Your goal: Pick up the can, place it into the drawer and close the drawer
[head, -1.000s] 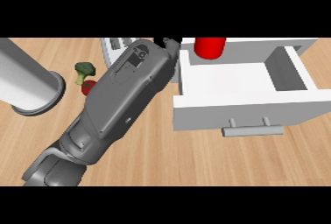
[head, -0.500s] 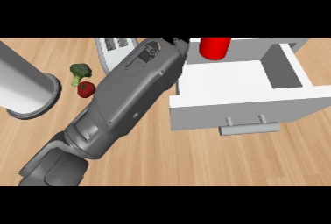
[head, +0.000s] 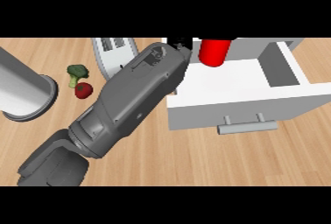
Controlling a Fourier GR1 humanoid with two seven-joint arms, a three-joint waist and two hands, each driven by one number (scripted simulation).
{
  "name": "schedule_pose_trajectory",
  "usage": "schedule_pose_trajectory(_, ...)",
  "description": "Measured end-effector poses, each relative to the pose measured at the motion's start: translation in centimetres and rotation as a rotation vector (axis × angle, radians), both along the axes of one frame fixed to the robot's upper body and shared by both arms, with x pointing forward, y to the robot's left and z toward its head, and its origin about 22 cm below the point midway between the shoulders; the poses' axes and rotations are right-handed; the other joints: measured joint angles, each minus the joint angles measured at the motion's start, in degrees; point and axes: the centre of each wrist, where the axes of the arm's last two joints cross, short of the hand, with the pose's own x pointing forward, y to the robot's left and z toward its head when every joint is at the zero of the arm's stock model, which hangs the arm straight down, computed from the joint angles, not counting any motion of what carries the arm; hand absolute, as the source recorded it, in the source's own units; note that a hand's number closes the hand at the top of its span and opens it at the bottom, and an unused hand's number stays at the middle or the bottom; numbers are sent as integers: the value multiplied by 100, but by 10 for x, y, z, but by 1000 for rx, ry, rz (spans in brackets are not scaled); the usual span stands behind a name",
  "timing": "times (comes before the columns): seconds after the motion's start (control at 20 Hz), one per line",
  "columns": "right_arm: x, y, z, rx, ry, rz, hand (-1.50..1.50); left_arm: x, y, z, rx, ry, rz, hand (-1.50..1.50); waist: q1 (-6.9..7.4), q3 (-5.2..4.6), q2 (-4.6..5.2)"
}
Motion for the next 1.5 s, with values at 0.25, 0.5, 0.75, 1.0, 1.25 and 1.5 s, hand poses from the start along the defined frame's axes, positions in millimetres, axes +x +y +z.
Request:
schedule_pose_trajectory(0.25, 3, 3, 4, 1, -6, 8, -150, -1, -2, -6, 28, 8, 36, -150, -23, 0, 11)
schedule_pose_trajectory(0.5, 4, 3, 2, 6, 0, 6, -150, 0, 0, -16, 38, 17, 68, -150, -38, 0, 21)
schedule_pose_trajectory(0.75, 4, 4, 4, 1, -1, 0, -150, -2, -1, -21, 40, 13, 86, -150, -22, -2, 16)
schedule_pose_trajectory(1.0, 6, 5, 6, -14, -18, 13, -150, -2, 1, -28, 21, 7, 106, -150, -39, -1, 26)
schedule_pose_trajectory(1.25, 10, 6, 22, -193, -97, 10, -150, -2, -2, -20, -7, -17, 101, -150, -14, -2, 35)
schedule_pose_trajectory(1.5, 20, 15, 33, -314, -175, 44, -150, -2, -2, -18, -37, -48, 89, -150, 54, -5, 30)
